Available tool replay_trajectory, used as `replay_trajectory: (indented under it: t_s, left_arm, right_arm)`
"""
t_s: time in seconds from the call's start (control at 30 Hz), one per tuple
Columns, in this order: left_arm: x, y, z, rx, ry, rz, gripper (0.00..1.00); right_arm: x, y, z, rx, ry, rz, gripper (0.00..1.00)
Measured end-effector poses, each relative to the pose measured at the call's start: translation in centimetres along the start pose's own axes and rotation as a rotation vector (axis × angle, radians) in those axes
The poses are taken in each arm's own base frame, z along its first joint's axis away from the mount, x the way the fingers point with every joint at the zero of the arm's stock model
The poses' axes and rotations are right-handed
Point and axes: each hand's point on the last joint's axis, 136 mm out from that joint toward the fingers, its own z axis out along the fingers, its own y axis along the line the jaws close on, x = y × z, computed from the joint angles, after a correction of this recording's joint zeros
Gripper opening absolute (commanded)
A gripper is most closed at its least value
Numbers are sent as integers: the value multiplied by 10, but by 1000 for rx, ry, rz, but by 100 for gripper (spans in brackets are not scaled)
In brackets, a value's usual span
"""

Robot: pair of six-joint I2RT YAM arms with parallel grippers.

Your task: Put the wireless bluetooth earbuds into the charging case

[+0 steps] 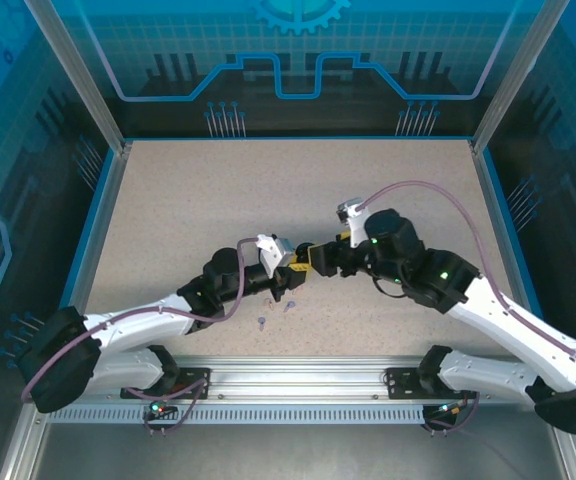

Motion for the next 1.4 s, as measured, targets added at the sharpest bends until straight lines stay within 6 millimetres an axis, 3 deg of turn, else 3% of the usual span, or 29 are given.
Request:
replay_trajectory:
  t_s: [0.1,0.3,0.43,0.6,0.83,1.4]
  left_arm:
    - [-6,-2,-2,7,-17,4,0]
    - [-25,-13,-10,51,-74,24,0]
    - [-29,-16,-12,69,-84,28,0]
    - [-28,-17,-12,73,-83,28,0]
    - [-29,-22,-13,92,-86,31,0]
    - [-31,-25,-13,106,-91,34,0]
  right_arm:
    - [-6,-2,-8,-56,-15,18,98]
    - [11,11,4,-202,76,46,99]
    - [18,26,15,-300,136,58,93]
    - [16,43,20,-401,152,63,80]
    - [17,45,24,-419,161,63,67]
    - [7,51,-4,-443,88,0,65]
